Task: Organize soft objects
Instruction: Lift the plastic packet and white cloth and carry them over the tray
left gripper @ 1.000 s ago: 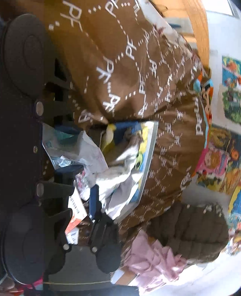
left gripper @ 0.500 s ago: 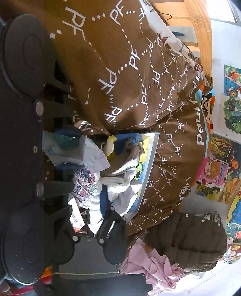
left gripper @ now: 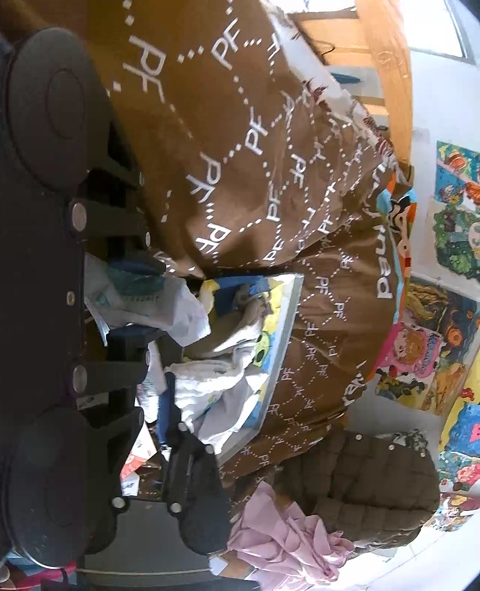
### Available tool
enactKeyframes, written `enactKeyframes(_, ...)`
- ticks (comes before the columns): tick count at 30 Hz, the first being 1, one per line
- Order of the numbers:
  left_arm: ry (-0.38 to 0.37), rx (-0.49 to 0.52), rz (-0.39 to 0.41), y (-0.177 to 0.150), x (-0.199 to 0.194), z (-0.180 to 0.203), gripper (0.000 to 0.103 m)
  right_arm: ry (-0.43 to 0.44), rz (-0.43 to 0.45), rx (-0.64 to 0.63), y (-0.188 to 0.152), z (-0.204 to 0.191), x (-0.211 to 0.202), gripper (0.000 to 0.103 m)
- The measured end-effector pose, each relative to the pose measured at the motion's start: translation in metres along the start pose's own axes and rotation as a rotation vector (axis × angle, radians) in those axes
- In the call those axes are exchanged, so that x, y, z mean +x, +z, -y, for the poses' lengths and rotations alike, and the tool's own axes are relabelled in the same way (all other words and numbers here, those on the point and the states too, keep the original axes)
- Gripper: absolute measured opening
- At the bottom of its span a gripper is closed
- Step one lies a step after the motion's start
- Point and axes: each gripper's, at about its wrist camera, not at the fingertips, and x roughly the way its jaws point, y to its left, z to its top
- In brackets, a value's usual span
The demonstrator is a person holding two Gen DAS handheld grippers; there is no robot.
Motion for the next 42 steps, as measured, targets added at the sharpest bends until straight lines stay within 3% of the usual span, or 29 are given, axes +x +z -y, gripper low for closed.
enactKeyframes(6,0.036,-0.043,0.046,0.005,-0.015,-0.004,0.030,-0.070,0.016,-0.093,0.004,-0.015,-0.008,0.014)
enactKeyframes(16,0.038,-0.087,0.131,0.011,-0.033,0.001,0.029,-0.218,0.102,0.035,0.000,-0.001,-0.041,0.013)
enactKeyframes(26,0.051,-0.024,0.196,0.036,-0.021,0.039,0.030,-0.273,0.239,0.324,-0.015,0.061,-0.083,0.013)
enactKeyframes(34,-0.036,0.059,0.212,0.081,0.035,0.100,0.030,-0.316,0.252,0.591,-0.063,0.126,-0.094,0.013)
enactKeyframes(42,-0.073,0.067,0.151,0.095,0.096,0.138,0.030,-0.313,0.263,0.862,-0.117,0.167,-0.088,0.013)
